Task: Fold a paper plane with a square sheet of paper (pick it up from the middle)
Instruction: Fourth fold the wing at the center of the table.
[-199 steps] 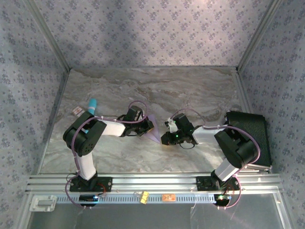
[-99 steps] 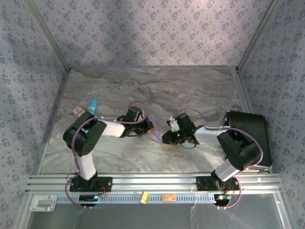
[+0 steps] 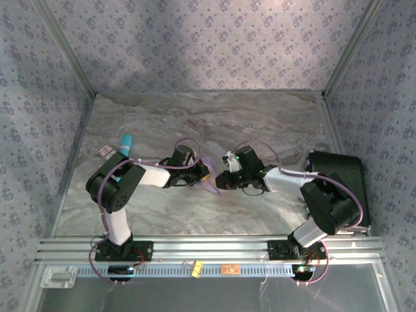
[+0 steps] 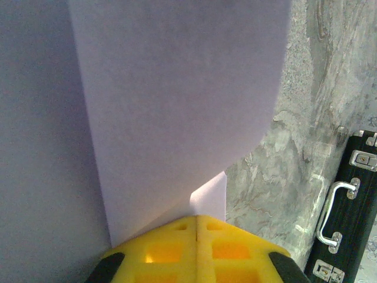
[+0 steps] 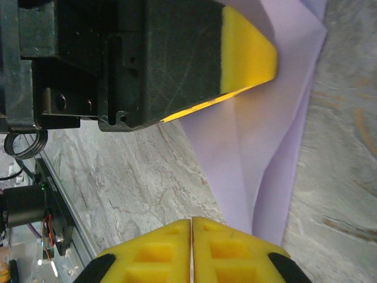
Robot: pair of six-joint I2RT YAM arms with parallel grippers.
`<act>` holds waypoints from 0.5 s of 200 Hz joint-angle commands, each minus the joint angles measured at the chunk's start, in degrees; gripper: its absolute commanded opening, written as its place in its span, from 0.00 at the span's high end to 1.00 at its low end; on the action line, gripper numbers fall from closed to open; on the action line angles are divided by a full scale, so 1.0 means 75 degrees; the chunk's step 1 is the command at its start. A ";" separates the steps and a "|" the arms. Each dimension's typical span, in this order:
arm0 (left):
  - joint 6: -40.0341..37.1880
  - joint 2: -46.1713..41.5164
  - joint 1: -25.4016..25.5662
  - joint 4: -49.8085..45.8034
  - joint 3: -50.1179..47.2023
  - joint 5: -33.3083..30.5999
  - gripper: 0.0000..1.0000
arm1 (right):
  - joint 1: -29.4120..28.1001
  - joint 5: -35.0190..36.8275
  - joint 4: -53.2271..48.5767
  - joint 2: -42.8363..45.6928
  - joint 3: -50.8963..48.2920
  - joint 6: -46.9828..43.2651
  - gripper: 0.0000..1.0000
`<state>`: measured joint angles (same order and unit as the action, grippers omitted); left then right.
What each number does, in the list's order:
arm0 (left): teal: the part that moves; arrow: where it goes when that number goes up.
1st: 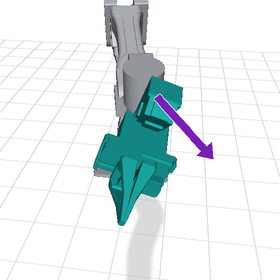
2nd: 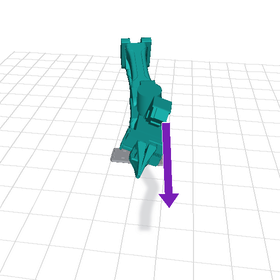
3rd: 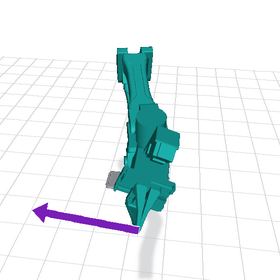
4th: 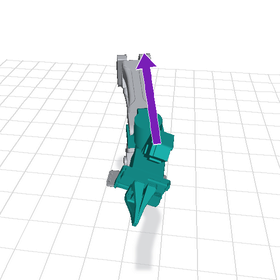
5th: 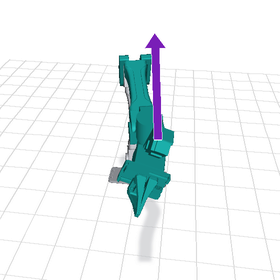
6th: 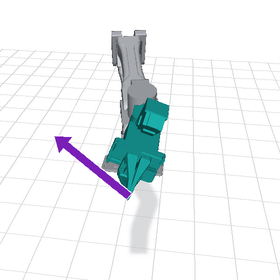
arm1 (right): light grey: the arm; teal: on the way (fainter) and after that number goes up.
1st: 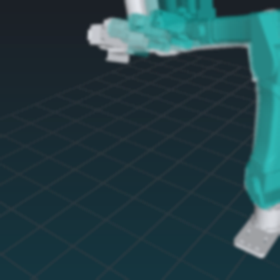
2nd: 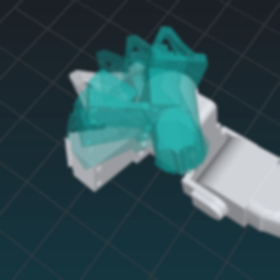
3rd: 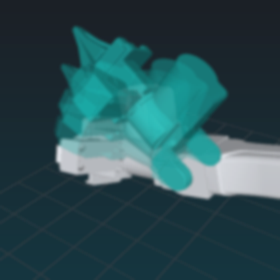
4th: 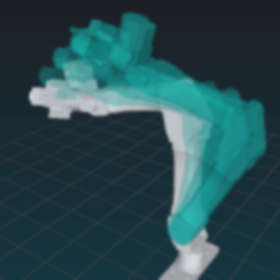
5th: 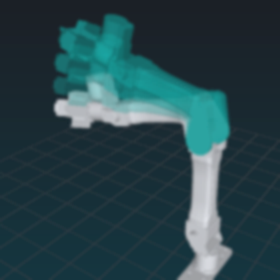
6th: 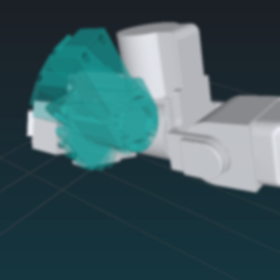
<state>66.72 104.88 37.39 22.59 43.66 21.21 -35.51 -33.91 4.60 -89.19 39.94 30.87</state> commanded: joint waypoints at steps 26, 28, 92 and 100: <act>-0.0058 0.0149 -0.0075 -0.0607 -0.0179 -0.0249 0.96 | -0.0456 0.0450 -0.0854 -0.0686 0.0786 -0.0328 0.92; -0.0059 0.0146 -0.0084 -0.0615 -0.0174 -0.0250 0.96 | -0.0463 0.0489 -0.0896 -0.0716 0.0808 -0.0345 0.92; -0.0063 0.0149 -0.0078 -0.0627 -0.0162 -0.0250 0.96 | -0.0434 0.0746 -0.0844 -0.1158 0.0801 -0.0368 0.93; -0.0072 0.0155 -0.0079 -0.0621 -0.0161 -0.0239 0.96 | -0.0417 0.0683 -0.0787 -0.1169 0.0758 -0.0335 0.92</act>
<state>66.70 104.88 37.39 22.57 43.66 21.21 -39.07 -28.91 -0.78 -97.23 45.74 28.91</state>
